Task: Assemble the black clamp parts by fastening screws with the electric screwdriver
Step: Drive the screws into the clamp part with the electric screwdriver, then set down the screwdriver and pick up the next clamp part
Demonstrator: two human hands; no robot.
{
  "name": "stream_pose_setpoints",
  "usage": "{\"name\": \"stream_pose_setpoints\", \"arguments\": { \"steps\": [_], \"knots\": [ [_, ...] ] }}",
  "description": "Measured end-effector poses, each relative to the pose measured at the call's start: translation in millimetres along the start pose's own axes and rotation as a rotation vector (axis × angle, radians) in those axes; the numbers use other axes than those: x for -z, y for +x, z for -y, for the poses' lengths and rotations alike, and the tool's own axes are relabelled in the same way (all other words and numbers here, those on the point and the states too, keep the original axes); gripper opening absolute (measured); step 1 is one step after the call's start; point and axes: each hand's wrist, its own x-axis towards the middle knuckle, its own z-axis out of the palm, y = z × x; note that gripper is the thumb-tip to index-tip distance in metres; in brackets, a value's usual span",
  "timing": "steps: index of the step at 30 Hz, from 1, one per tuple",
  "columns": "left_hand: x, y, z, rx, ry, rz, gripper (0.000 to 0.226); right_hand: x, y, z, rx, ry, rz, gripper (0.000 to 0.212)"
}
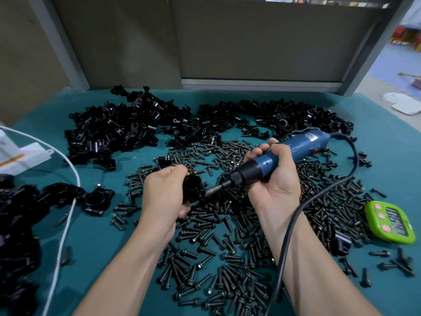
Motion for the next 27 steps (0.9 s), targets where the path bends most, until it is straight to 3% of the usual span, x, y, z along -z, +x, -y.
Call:
{"name": "stream_pose_setpoints", "arguments": {
  "steps": [4,7,12,15,18,23,26,27],
  "knots": [
    [-1.5,1.0,0.1,-0.096,0.068,-0.003,0.034,1.8,-0.4,1.5,-0.013,0.005,-0.02,0.011],
    [-2.5,-0.9,-1.8,-0.057,-0.006,0.024,0.041,4.0,-0.8,5.5,-0.028,-0.003,0.015,0.019],
    [8.7,0.9,-9.4,0.076,-0.248,0.064,0.027,3.3,-3.1,21.3,-0.139,-0.048,0.312,0.026],
    [14.6,4.7,-9.4,0.012,-0.385,0.001,0.024,-3.3,-5.8,26.0,-0.16,-0.135,0.259,0.03],
    [12.3,4.9,-5.9,-0.093,-0.366,0.03,0.039,-4.0,-6.5,32.7,-0.197,-0.258,0.117,0.047],
    [11.2,7.5,-2.3,-0.204,-0.224,-0.031,0.026,-10.0,-16.7,39.5,-0.154,-0.812,0.087,0.037],
    [8.7,10.8,1.4,-0.312,-0.131,-0.125,0.025,-14.9,-23.0,34.2,0.107,-1.354,0.012,0.029],
    [8.6,10.5,3.1,-0.363,-0.086,-0.144,0.023,-14.6,-23.4,34.8,0.215,-1.587,-0.051,0.036]
  ]
}}
